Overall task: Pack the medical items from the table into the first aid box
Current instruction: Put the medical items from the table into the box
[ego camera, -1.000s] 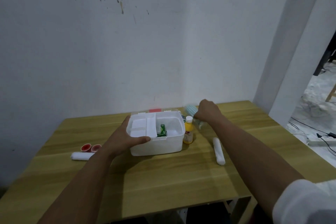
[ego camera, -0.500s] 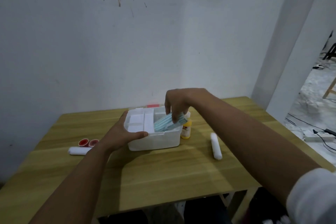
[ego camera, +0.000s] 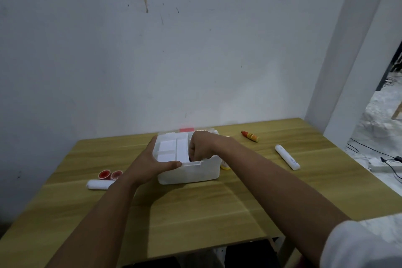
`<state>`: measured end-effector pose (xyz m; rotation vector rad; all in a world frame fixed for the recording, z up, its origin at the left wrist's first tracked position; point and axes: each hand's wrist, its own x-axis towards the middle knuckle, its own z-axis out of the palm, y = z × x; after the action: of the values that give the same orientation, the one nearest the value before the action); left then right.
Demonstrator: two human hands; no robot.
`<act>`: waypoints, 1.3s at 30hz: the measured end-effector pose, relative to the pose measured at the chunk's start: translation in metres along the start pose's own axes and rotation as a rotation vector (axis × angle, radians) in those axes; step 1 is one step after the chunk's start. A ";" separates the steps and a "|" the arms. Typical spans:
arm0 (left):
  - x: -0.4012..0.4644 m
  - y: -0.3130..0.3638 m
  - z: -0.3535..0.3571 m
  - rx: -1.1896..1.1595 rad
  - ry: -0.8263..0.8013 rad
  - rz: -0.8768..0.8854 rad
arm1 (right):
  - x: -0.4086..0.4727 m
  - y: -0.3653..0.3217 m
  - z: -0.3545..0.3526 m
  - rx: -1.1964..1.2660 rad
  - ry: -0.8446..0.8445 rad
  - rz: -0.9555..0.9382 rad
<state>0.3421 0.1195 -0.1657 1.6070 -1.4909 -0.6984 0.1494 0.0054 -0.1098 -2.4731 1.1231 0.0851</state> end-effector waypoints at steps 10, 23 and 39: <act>0.001 -0.001 0.000 0.009 -0.007 -0.009 | -0.015 0.017 -0.042 0.277 0.218 -0.026; -0.002 0.002 0.001 -0.024 0.015 -0.005 | -0.049 0.074 -0.070 0.203 0.008 0.159; -0.004 0.004 -0.001 -0.021 0.008 0.009 | -0.062 0.030 -0.126 0.026 0.548 -0.028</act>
<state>0.3400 0.1233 -0.1626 1.5849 -1.4798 -0.6996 0.0711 -0.0181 0.0081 -2.5563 1.2794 -0.6466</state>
